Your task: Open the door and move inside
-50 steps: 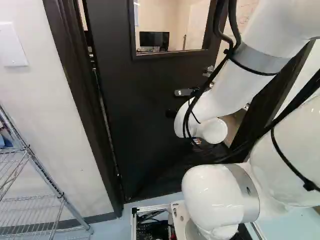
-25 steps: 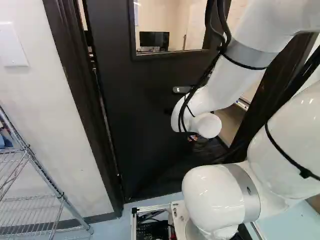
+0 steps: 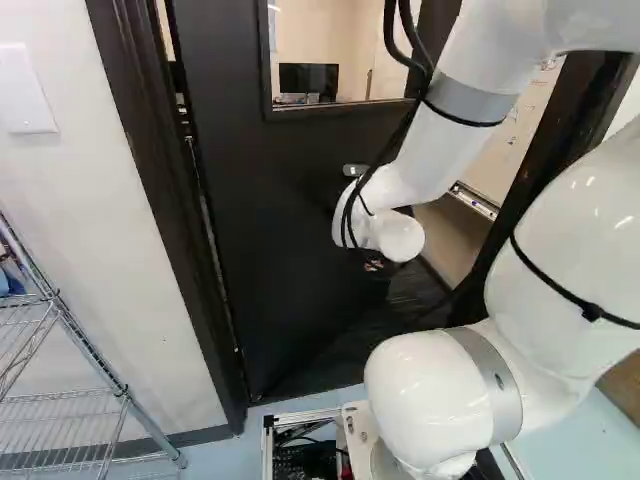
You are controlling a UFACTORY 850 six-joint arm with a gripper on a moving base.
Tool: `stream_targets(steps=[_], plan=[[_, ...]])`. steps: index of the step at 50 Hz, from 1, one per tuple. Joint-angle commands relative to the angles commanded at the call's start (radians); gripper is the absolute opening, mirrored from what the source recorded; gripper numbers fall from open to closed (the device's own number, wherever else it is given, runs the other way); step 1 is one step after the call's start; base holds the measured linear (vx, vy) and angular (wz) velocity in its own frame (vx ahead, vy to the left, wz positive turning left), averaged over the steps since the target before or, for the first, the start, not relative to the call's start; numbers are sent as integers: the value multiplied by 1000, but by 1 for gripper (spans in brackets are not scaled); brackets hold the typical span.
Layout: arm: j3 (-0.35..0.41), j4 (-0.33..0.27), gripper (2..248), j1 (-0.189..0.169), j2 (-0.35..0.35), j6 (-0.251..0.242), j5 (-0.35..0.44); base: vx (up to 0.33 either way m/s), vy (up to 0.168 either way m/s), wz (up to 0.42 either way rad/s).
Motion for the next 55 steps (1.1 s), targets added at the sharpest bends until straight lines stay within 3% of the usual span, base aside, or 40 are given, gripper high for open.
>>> stream_targets(steps=[19,33,55], plan=[[-60,107,247,53,-61,0,0,0,0,0],[-98,115,247,92,-99,0,5,-8,-2,-2],[-173,115,247,134,-171,0,88,0,0,0]])
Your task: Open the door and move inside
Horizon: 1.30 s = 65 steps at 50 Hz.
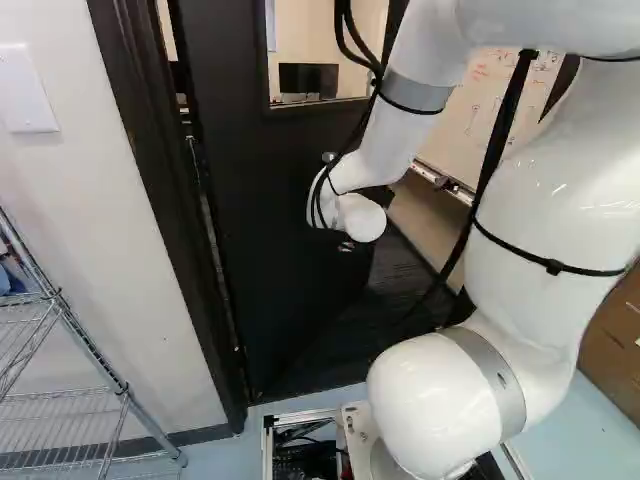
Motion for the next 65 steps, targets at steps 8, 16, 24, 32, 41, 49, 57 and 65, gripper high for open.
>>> stream_targets(steps=[8,16,24,32,41,49,57,65], plan=[[-30,0,247,8,-28,0,21,0,0,0],[-59,-3,247,17,-55,0,36,0,0,0],[-88,-12,247,29,-80,0,47,0,0,0],[-114,-25,247,43,-104,0,56,0,0,0],[-143,-42,247,59,-130,0,65,0,0,0],[-168,-58,247,71,-151,0,71,0,0,0],[-191,-82,247,82,-171,0,73,0,0,0],[-214,-112,247,92,-190,0,74,0,0,0]])
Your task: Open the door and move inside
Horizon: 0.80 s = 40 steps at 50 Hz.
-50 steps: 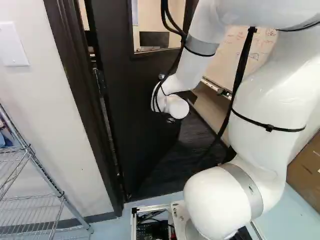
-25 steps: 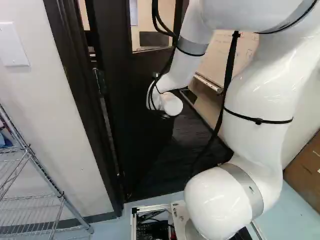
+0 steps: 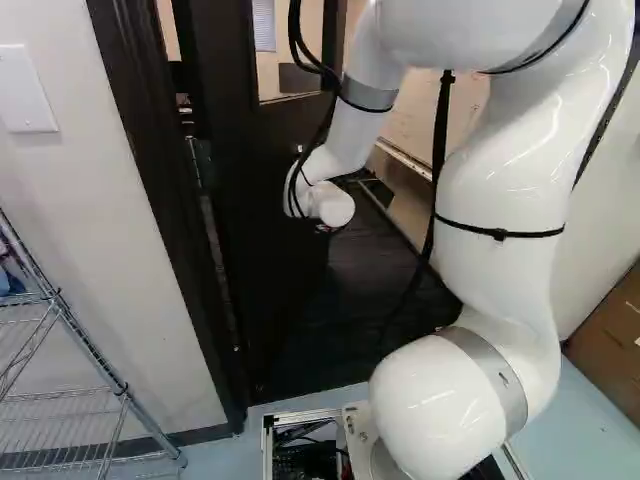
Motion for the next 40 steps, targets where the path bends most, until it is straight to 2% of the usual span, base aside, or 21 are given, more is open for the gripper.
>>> stream_targets(steps=[40], plan=[[-69,-148,247,36,-57,0,5,0,0,0]])
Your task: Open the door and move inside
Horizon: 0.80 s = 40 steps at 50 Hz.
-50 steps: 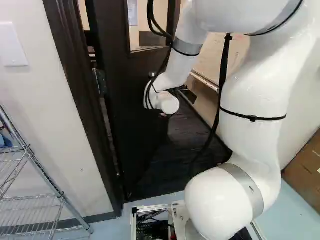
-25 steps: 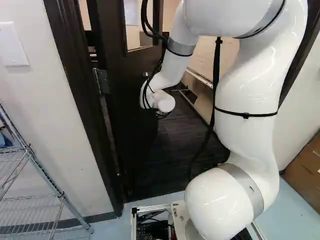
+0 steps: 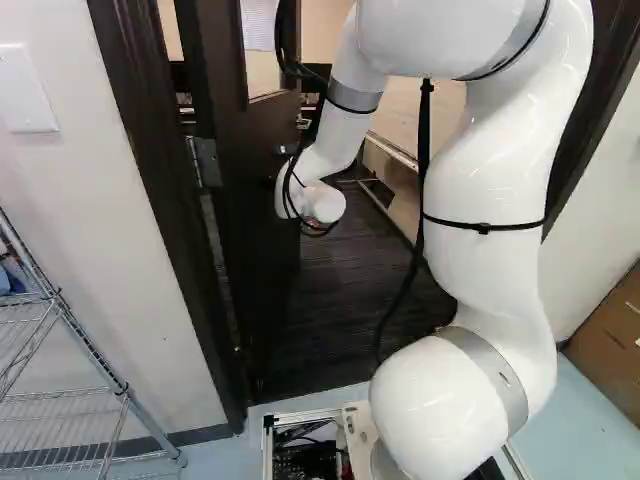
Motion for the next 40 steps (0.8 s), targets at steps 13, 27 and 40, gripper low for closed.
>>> stream_targets(steps=[13,27,40], plan=[[-15,-69,247,12,-12,0,8,0,0,0],[-33,-149,247,23,-27,0,22,0,0,0],[-51,-222,247,31,-42,0,40,0,0,0]])
